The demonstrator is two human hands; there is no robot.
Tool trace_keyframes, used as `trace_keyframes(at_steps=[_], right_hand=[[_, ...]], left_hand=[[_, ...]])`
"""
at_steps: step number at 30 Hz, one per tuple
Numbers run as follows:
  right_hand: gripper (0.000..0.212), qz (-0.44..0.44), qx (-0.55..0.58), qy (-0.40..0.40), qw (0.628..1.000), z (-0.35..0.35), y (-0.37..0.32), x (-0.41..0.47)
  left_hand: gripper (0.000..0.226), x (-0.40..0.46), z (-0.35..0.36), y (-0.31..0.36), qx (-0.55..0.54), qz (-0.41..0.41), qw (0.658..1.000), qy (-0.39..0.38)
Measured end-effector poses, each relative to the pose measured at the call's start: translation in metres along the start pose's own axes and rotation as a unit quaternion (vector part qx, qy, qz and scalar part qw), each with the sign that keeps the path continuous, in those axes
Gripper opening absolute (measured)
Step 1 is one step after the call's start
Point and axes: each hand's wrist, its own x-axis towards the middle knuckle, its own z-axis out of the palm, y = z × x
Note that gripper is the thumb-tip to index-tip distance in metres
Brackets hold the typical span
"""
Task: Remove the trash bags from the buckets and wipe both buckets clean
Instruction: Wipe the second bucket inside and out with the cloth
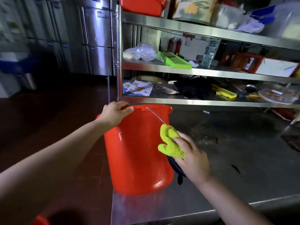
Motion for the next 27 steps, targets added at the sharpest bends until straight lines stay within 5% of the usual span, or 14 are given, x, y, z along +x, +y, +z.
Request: trace_keyframes(at_steps=[6,10,13,17,27], right_hand=[[0.058,-0.114,0.063,-0.026,0.991,0.013,0.0,0.042],[0.057,-0.05,0.111,-0.142,0.982,0.032,-0.002,0.058],[0.055,-0.048,0.099,-0.144,0.984,0.048,0.007,0.068],[0.057,-0.071,0.088,-0.122,0.986,0.06,0.019,0.091],[0.058,-0.055,0.132,-0.204,0.969,0.091,-0.014,0.074]], left_hand=[[0.009,0.007,0.009,0.007,-0.13,-0.094,0.985,-0.056],[0.013,0.005,0.023,0.0,-0.125,-0.129,0.979,-0.099],[0.027,0.008,0.029,-0.011,-0.101,-0.157,0.977,-0.106],[0.004,0.018,0.037,-0.027,-0.123,-0.149,0.972,-0.132],[0.021,0.024,0.034,-0.059,-0.187,-0.108,0.965,-0.148]])
